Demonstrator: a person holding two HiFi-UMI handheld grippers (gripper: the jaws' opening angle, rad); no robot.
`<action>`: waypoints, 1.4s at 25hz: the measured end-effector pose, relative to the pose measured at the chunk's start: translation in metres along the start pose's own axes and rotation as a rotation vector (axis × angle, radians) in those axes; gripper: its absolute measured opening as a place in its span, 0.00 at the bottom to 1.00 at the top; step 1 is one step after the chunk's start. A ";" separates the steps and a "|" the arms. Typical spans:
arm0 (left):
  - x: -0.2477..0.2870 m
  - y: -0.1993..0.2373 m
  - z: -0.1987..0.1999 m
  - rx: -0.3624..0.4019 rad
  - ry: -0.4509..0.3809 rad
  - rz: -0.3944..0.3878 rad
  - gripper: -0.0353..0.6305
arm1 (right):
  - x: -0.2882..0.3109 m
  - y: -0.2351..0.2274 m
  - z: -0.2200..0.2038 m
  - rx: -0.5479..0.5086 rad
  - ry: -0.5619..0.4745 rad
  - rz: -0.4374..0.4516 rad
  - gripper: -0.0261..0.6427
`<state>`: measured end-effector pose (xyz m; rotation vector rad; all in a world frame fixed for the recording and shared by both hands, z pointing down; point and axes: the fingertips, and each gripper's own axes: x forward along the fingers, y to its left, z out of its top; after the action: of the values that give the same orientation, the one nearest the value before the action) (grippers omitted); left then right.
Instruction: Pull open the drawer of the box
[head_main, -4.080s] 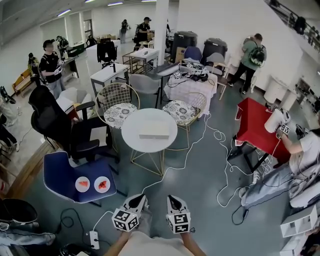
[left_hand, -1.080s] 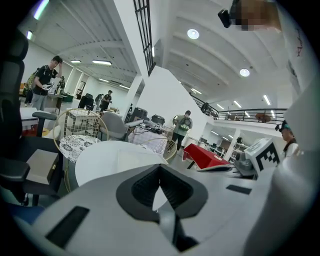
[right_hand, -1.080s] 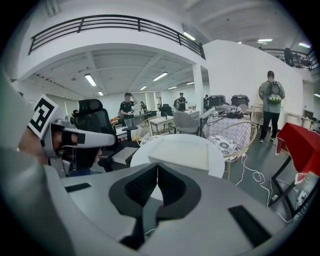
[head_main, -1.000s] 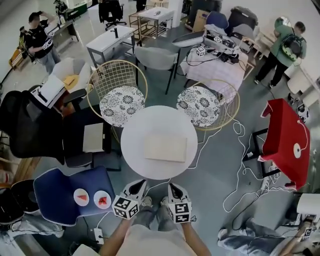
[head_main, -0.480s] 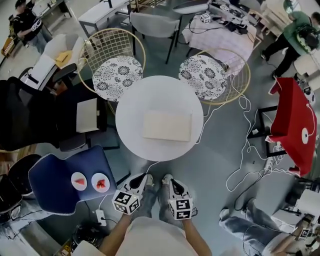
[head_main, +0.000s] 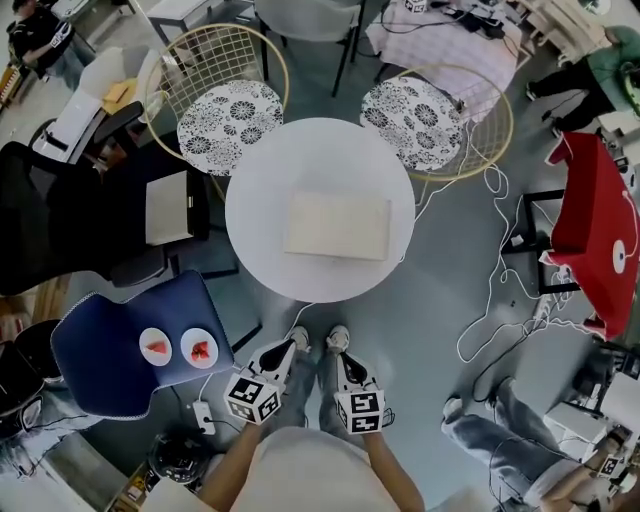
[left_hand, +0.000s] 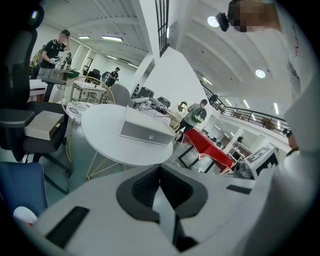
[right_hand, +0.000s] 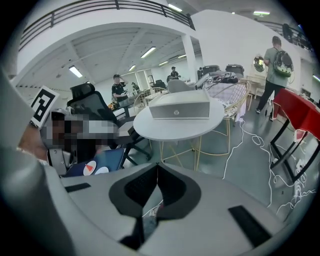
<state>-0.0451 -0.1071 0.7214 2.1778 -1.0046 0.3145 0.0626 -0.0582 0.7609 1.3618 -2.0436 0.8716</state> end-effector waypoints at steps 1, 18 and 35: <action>0.000 0.001 0.001 0.000 -0.001 -0.001 0.07 | 0.001 0.000 0.001 0.001 -0.001 0.000 0.06; 0.001 0.014 0.009 -0.025 -0.013 0.010 0.07 | 0.050 -0.022 0.044 0.028 -0.007 0.005 0.29; -0.005 0.027 0.005 -0.049 -0.008 0.039 0.07 | 0.130 -0.059 0.130 0.022 -0.069 -0.019 0.29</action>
<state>-0.0688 -0.1194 0.7288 2.1194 -1.0503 0.2968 0.0620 -0.2499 0.7835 1.4397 -2.0748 0.8516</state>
